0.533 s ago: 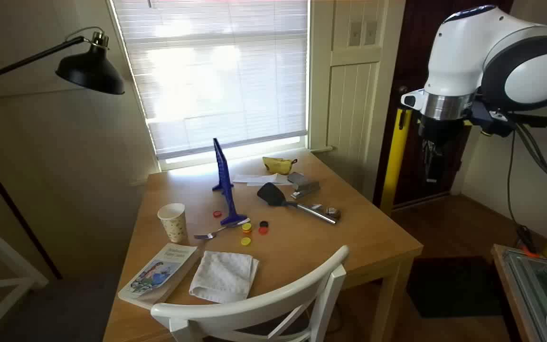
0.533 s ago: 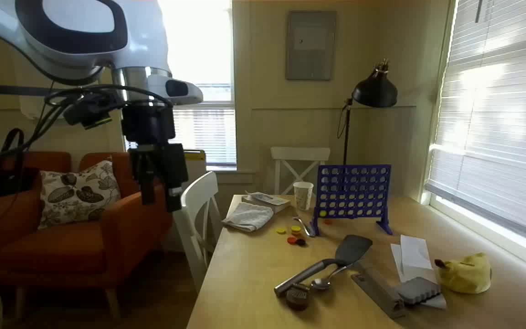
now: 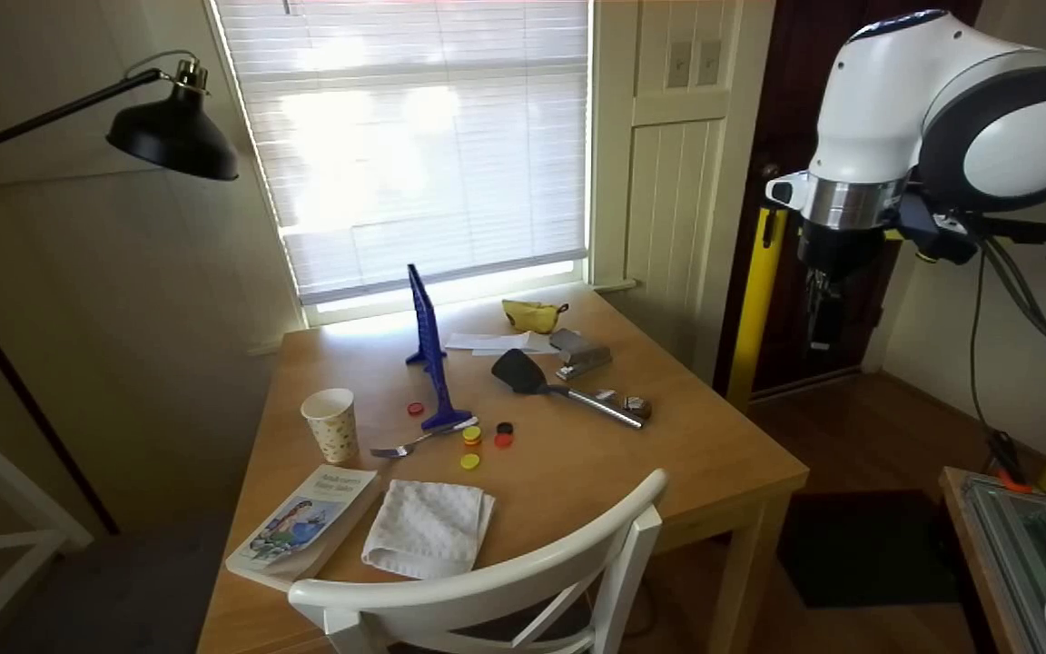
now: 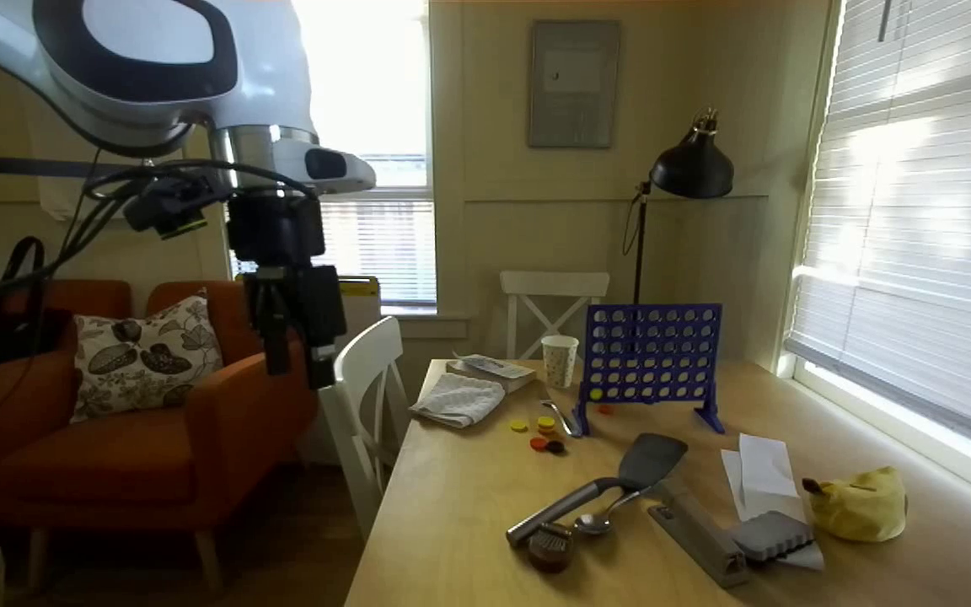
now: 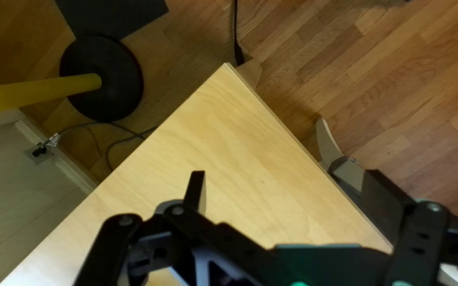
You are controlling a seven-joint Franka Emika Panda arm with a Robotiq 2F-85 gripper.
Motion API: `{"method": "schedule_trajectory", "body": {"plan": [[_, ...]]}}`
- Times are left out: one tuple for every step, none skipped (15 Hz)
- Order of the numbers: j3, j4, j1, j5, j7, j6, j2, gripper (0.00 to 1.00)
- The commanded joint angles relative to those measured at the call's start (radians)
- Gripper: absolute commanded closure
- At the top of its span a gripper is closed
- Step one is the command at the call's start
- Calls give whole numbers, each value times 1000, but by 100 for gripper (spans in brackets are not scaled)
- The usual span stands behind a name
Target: Move the board forward, then move the discs to the right
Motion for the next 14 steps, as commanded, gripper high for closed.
{"method": "schedule_trajectory", "body": {"plan": [[43, 73, 37, 92, 153, 54, 118, 0], [62, 94, 42, 114, 209, 79, 150, 0], [81, 126, 47, 138, 265, 91, 187, 0], [106, 170, 45, 149, 339, 106, 236, 0], [128, 217, 38, 151, 412, 110, 285, 0], [145, 261, 34, 148, 479, 137, 334, 0], [159, 310, 30, 141, 546, 133, 377, 0], [165, 362, 31, 141, 606, 137, 424, 0], [169, 410, 33, 138, 667, 132, 462, 0], [165, 460, 40, 147, 714, 149, 504, 0], [160, 506, 45, 146, 760, 164, 542, 0], [154, 553, 51, 130, 808, 177, 580, 0], [146, 594, 58, 120, 842, 203, 615, 0], [139, 636, 65, 103, 870, 224, 650, 0]]}}
